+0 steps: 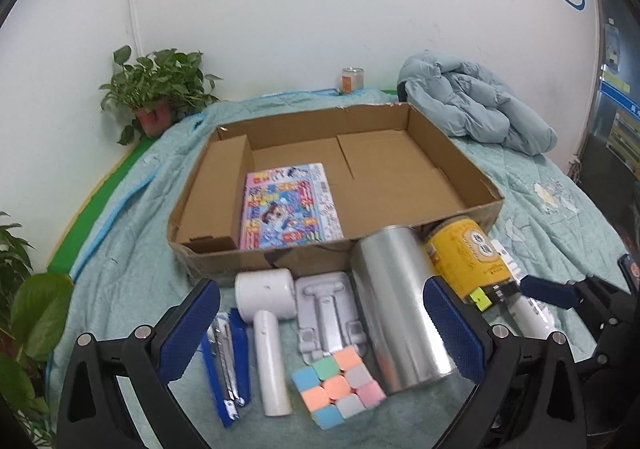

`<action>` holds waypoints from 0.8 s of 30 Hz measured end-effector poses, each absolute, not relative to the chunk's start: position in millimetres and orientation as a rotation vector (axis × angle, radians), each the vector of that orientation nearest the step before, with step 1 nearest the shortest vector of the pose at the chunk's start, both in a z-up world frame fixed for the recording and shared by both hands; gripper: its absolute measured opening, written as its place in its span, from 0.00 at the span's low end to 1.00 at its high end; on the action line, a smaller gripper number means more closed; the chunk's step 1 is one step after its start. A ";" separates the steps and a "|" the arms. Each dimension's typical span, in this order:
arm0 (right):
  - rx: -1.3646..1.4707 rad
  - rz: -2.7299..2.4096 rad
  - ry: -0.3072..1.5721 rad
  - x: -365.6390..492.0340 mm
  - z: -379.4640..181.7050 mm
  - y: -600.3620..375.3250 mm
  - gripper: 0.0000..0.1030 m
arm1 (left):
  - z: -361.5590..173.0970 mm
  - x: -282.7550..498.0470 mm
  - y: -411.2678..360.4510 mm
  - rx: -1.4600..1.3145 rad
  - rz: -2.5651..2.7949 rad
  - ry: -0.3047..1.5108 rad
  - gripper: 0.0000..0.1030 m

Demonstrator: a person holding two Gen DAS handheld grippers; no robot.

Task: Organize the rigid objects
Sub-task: 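Move both tools to the silver metal can, then grasp the silver can between both tools and lift it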

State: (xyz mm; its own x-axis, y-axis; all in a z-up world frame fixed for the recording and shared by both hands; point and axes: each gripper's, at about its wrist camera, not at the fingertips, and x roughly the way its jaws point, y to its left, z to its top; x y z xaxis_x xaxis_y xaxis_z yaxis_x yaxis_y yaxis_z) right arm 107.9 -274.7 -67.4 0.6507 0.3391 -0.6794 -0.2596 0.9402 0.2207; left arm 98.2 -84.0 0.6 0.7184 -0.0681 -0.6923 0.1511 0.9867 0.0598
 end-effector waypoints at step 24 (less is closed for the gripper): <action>0.367 0.559 1.050 134.9 -129.5 -265.8 0.82 | -93.8 177.3 -96.0 -0.168 -0.468 1.177 0.70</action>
